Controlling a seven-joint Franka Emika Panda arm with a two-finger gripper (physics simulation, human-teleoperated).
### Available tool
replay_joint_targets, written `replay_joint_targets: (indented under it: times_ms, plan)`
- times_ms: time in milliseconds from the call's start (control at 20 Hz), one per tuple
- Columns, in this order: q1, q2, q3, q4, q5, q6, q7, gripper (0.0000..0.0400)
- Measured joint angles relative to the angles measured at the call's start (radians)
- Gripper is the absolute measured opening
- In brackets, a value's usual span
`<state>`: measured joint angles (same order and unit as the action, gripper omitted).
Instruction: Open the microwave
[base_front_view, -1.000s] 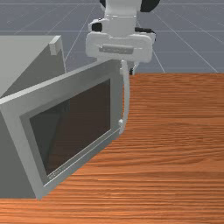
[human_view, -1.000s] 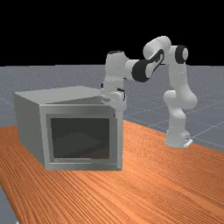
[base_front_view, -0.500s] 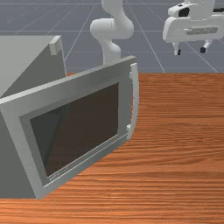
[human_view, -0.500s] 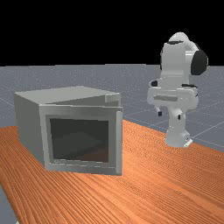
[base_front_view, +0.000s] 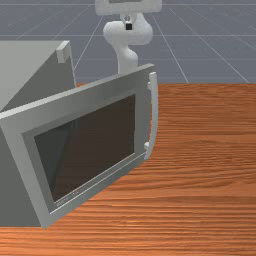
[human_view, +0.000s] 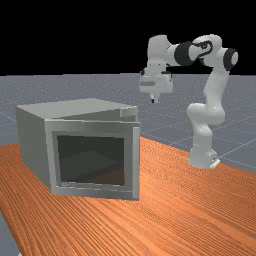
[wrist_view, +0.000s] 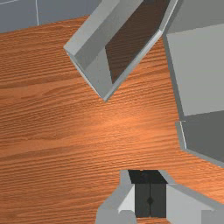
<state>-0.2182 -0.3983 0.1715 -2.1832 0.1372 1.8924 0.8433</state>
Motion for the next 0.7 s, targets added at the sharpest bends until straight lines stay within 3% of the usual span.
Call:
replay_joint_targets:
  times_ms: [150, 300, 550, 700]
  plan:
    - [-0.061, 0.102, -0.066, 0.068, -0.026, 0.092, -0.036, 0.0001]
    - [-0.067, 0.453, -0.057, 0.174, -0.157, 0.185, 0.053, 0.0000]
    - [-0.013, 0.666, -0.021, 0.277, -0.243, 0.203, 0.119, 0.0000]
    - [0.035, 0.812, 0.003, 0.482, -0.285, 0.152, 0.163, 0.0000]
